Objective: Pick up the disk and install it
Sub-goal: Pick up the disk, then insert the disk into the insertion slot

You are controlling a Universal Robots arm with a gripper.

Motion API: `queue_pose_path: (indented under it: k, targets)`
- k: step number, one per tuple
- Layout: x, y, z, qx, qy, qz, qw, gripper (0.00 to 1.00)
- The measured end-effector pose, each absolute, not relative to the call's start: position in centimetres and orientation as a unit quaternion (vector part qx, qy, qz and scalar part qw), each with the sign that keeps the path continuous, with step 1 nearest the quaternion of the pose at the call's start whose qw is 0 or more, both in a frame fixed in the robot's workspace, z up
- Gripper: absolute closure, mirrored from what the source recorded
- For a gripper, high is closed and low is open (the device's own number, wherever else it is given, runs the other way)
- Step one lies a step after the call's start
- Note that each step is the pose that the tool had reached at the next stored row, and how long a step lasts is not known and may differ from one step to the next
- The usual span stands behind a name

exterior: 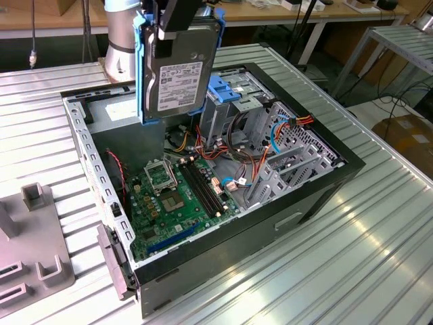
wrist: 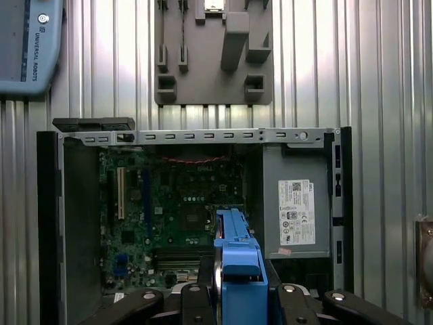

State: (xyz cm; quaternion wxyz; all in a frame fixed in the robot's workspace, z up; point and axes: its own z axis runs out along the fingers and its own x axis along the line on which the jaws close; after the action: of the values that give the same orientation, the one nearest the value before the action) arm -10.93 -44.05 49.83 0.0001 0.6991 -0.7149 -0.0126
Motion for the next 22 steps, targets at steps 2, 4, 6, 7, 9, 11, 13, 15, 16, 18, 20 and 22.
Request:
queue_pose_path:
  k: [2, 4, 6, 7, 9, 11, 13, 15, 16, 18, 20, 22]
  targets:
    - [-10.4, -44.1, 49.8, 0.699, -0.715, -0.013, 0.0, 0.63]
    - [-10.3, -44.2, 49.8, 0.699, -0.715, -0.013, 0.0, 0.63]
    - [-10.1, -44.2, 49.8, 0.699, -0.715, -0.013, 0.0, 0.63]
    - [-10.1, -44.2, 49.8, 0.699, -0.715, -0.013, 0.0, 0.63]
    - [-10.0, -44.2, 49.8, 0.699, -0.715, -0.013, 0.0, 0.63]
    - [-10.0, -44.2, 49.8, 0.699, -0.715, -0.013, 0.0, 0.63]
    - [-9.9, -44.2, 49.8, 0.699, -0.715, -0.013, 0.0, 0.63]
    - [-9.9, -44.2, 49.8, 0.699, -0.715, -0.013, 0.0, 0.63]
    - [-9.8, -44.2, 49.8, 0.699, -0.715, -0.013, 0.0, 0.63]
    - [-9.5, -44.2, 49.8, 0.699, -0.715, -0.013, 0.0, 0.63]
    - [-9.5, -44.2, 49.8, 0.699, -0.715, -0.013, 0.0, 0.63]
    - [-9.4, -44.2, 49.8, 0.699, -0.715, -0.013, 0.0, 0.63]
